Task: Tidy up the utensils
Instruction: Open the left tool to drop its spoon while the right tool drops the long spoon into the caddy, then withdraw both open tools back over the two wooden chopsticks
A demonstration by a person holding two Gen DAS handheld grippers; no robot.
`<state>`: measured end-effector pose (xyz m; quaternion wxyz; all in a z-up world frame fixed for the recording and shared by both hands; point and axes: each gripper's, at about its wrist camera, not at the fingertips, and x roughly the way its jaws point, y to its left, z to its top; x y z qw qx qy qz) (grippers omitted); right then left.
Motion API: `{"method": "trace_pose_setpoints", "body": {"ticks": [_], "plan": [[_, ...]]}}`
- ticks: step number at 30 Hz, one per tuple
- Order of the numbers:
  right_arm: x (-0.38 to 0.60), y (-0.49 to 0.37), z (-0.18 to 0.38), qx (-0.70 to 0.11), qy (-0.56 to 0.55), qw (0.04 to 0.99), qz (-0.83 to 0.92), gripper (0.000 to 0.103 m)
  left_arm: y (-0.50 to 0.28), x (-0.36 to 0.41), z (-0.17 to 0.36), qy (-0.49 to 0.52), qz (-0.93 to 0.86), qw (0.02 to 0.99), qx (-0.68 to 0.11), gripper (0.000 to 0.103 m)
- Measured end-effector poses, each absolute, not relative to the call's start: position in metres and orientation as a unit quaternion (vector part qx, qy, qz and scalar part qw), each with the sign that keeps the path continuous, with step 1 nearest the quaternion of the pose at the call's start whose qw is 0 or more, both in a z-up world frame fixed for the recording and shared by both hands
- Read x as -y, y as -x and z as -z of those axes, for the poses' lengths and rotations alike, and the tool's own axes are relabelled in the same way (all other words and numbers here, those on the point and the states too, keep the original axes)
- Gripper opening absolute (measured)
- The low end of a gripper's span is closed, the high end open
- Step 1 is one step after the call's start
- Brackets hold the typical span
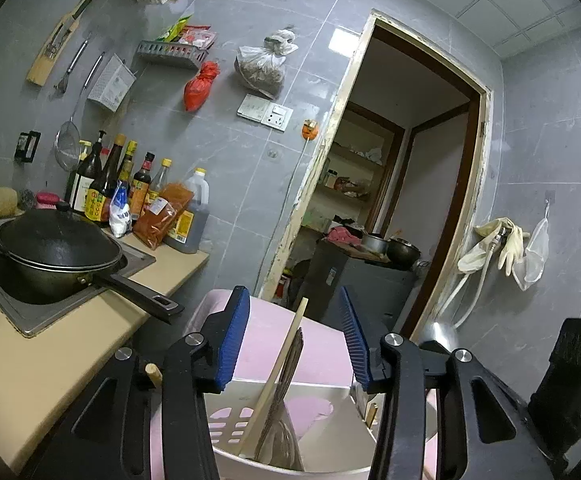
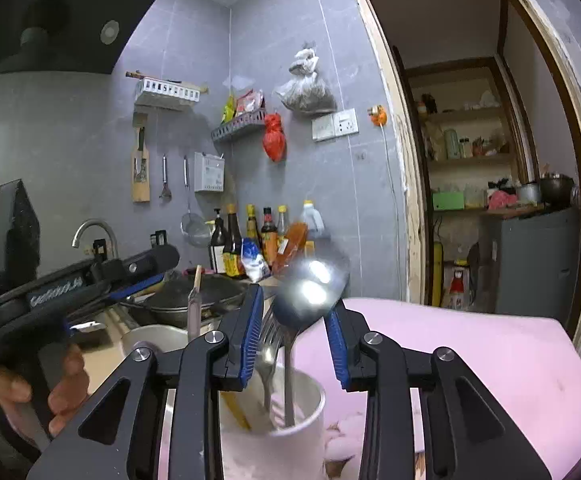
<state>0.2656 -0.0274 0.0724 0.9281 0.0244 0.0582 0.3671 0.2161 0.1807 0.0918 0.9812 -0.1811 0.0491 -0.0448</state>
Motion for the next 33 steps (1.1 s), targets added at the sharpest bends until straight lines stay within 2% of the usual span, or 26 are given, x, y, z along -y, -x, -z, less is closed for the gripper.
{"method": "trace_pose_setpoints", "body": {"ticks": [4, 5, 8, 10, 12, 14, 20, 23, 24, 29, 33], "plan": [[0.035, -0.255, -0.077, -0.066, -0.018, 0.926, -0.371, 0.031, -0.211, -0.176, -0.099, 0.165, 0.041, 0.984, -0.056, 0.044], [0.037, -0.252, -0.079, -0.064, -0.018, 0.926, -0.371, 0.034, -0.209, -0.174, -0.1, 0.159, 0.04, 0.985, -0.057, 0.045], [0.046, -0.241, -0.088, -0.057, -0.019, 0.929, -0.365, 0.052, -0.2, -0.162, -0.105, 0.133, 0.038, 0.988, -0.064, 0.05], [0.054, -0.234, -0.093, -0.051, -0.02, 0.932, -0.359, 0.056, -0.196, -0.153, -0.106, 0.118, 0.036, 0.99, -0.064, 0.056], [0.063, -0.226, -0.097, -0.043, -0.019, 0.936, -0.348, 0.069, -0.191, -0.145, -0.107, 0.106, 0.037, 0.992, -0.062, 0.065], [0.071, -0.219, -0.102, -0.036, -0.02, 0.94, -0.339, 0.077, -0.187, -0.136, -0.109, 0.098, 0.045, 0.992, -0.06, 0.068], [0.097, -0.21, -0.109, -0.03, -0.024, 0.949, -0.314, 0.083, -0.192, -0.125, -0.112, 0.093, 0.05, 0.992, -0.065, 0.069], [0.109, -0.203, -0.112, -0.018, -0.02, 0.952, -0.304, 0.09, -0.187, -0.123, -0.113, 0.093, 0.051, 0.993, -0.058, 0.07], [0.112, -0.2, -0.113, -0.013, -0.019, 0.954, -0.3, 0.095, -0.185, -0.12, -0.114, 0.09, 0.052, 0.993, -0.057, 0.071], [0.128, -0.188, -0.115, 0.002, -0.011, 0.958, -0.285, 0.103, -0.171, -0.103, -0.114, 0.077, 0.06, 0.994, -0.051, 0.085], [0.143, -0.18, -0.113, 0.004, -0.003, 0.962, -0.273, 0.103, -0.16, -0.086, -0.113, 0.07, 0.065, 0.994, -0.056, 0.091]]}}
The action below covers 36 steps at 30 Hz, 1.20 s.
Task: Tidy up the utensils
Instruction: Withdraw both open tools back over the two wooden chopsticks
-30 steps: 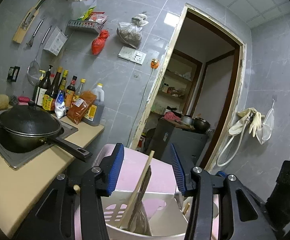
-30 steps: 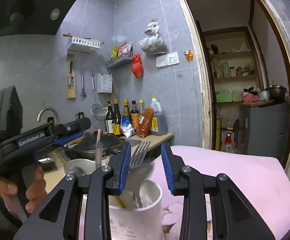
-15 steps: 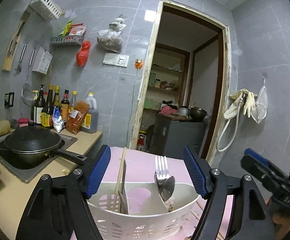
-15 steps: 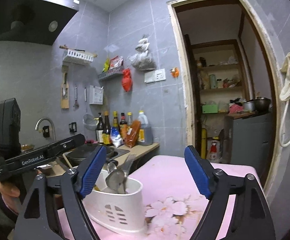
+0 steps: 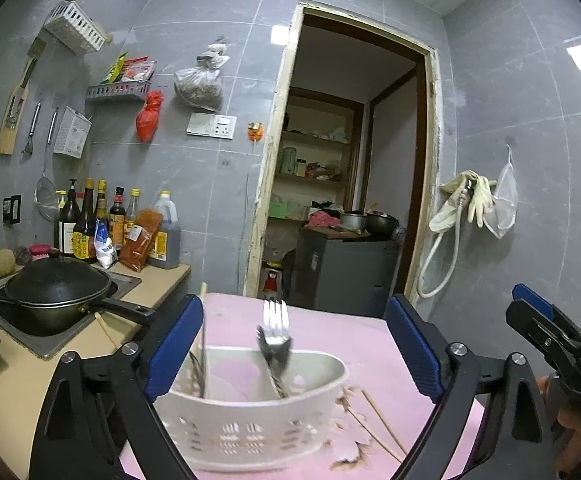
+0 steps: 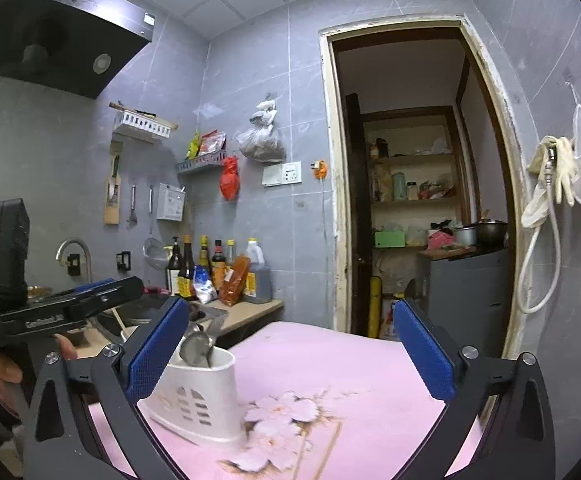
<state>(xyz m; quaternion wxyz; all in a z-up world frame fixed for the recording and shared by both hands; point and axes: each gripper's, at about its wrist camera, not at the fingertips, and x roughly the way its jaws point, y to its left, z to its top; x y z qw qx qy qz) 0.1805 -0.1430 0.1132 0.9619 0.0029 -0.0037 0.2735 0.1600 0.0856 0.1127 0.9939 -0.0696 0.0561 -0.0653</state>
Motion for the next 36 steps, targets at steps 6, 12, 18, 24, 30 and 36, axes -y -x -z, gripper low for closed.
{"method": "trace_pose_setpoints", "body": {"ticks": [6, 12, 18, 24, 30, 36], "plan": [[0.166, -0.172, -0.102, -0.005, 0.017, 0.966, -0.258, 0.103, -0.151, -0.055, -0.097, 0.053, 0.082, 0.992, -0.085, 0.092], [0.186, -0.172, -0.089, -0.027, 0.019, 0.968, -0.247, 0.103, -0.15, -0.028, -0.075, 0.045, 0.104, 0.984, -0.136, 0.092], [0.199, -0.181, -0.073, -0.064, 0.025, 0.969, -0.237, 0.103, -0.157, -0.009, -0.056, 0.043, 0.115, 0.973, -0.193, 0.092], [0.204, -0.21, -0.056, -0.158, 0.01, 0.957, -0.244, 0.099, -0.176, 0.002, -0.039, 0.056, 0.135, 0.952, -0.269, 0.091], [0.199, -0.249, -0.033, -0.278, -0.006, 0.921, -0.273, 0.063, -0.204, 0.009, -0.021, 0.067, 0.147, 0.925, -0.344, 0.076], [0.178, -0.274, -0.01, -0.36, 0.023, 0.884, -0.297, 0.047, -0.224, 0.006, -0.007, 0.078, 0.126, 0.905, -0.398, 0.064]]}}
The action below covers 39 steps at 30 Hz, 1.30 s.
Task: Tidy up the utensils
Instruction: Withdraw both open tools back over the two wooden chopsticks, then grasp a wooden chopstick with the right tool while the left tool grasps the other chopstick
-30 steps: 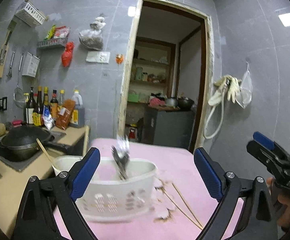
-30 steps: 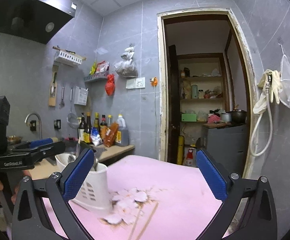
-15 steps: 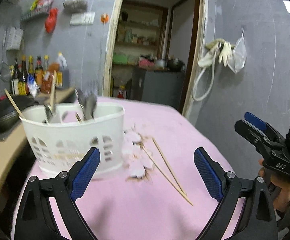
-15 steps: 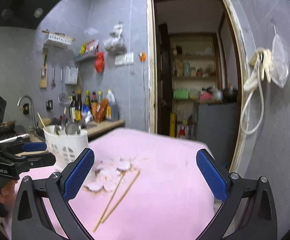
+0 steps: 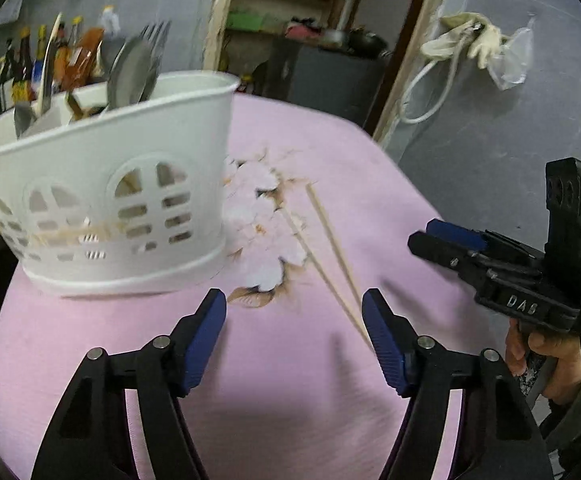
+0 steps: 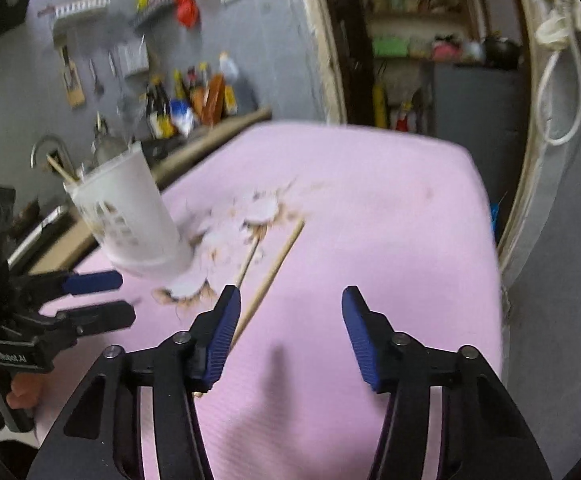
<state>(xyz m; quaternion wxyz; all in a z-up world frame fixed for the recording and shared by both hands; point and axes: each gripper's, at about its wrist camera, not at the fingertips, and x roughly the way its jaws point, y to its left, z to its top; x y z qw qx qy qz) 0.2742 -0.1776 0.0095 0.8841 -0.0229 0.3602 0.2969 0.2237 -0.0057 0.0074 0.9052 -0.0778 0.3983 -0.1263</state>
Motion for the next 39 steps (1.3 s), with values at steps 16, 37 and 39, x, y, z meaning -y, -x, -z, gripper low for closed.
{"method": "trace_pose_setpoints", "body": {"ticks": [16, 37, 39], "plan": [[0.122, -0.285, 0.021, -0.419, 0.17, 0.84, -0.3, 0.034, -0.235, -0.012, 0.001, 0.108, 0.121, 0.886, -0.434, 0.056], [0.193, -0.227, 0.02, -0.411, 0.146, 0.85, -0.295, 0.004, -0.279, 0.038, 0.013, 0.071, 0.144, 0.847, -0.507, 0.006], [0.195, -0.223, 0.02, -0.415, 0.135, 0.849, -0.299, 0.004, -0.276, 0.038, 0.013, 0.065, 0.138, 0.848, -0.508, 0.006]]}}
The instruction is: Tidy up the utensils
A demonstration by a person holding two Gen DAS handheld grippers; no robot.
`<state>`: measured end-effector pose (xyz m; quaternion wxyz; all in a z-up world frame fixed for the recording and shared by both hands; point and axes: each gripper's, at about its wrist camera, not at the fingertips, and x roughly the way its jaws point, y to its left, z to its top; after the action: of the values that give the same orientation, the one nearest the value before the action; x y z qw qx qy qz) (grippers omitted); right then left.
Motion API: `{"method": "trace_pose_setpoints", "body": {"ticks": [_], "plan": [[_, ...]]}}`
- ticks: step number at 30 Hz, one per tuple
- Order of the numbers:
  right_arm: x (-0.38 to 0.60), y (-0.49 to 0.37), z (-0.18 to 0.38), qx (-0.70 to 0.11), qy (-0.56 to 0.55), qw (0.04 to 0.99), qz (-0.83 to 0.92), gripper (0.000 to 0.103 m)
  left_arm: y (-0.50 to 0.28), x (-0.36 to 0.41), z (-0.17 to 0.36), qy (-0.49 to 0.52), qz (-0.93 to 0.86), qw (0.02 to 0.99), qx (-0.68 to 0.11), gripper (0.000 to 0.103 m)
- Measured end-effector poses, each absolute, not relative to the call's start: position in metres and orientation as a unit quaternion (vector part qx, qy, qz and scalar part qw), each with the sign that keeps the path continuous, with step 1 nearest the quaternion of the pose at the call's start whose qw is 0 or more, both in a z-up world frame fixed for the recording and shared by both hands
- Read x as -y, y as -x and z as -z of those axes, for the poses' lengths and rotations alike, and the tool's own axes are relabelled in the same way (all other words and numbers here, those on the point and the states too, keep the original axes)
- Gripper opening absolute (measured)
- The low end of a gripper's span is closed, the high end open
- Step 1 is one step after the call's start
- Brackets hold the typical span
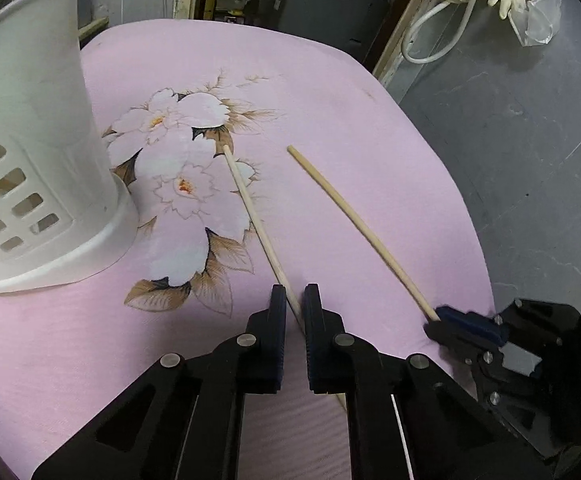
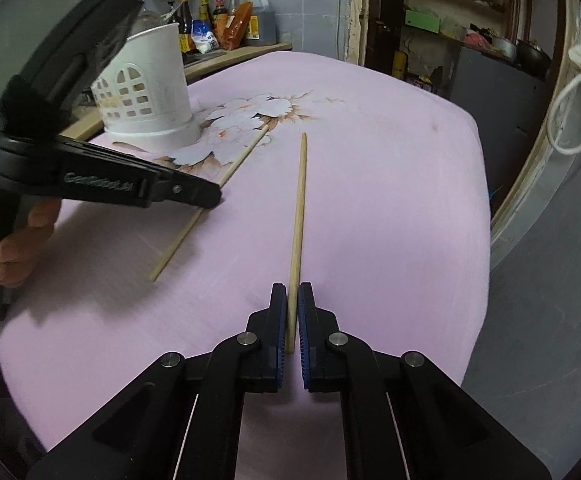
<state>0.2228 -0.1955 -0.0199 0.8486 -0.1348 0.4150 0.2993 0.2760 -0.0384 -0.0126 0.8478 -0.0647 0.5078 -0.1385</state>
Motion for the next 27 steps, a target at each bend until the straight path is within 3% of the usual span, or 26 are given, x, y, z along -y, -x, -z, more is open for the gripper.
{"method": "trace_pose_setpoints", "body": {"ticks": [11, 16, 18, 27], "plan": [[0.202, -0.189, 0.018, -0.437, 0.121, 0.831, -0.321, 0.004, -0.235, 0.001, 0.005, 0.08, 0.157, 0.832, -0.526, 0.003], [0.195, -0.202, 0.019, -0.437, 0.127, 0.83, -0.322, 0.012, -0.216, -0.003, -0.002, 0.057, 0.174, 0.833, -0.522, 0.004], [0.187, -0.213, 0.018, -0.435, 0.133, 0.829, -0.325, 0.022, -0.214, 0.0, -0.002, 0.046, 0.178, 0.835, -0.518, 0.004], [0.159, -0.264, 0.025, -0.423, 0.132, 0.827, -0.346, 0.024, -0.235, 0.013, 0.004, 0.018, 0.183, 0.836, -0.517, 0.007]]}}
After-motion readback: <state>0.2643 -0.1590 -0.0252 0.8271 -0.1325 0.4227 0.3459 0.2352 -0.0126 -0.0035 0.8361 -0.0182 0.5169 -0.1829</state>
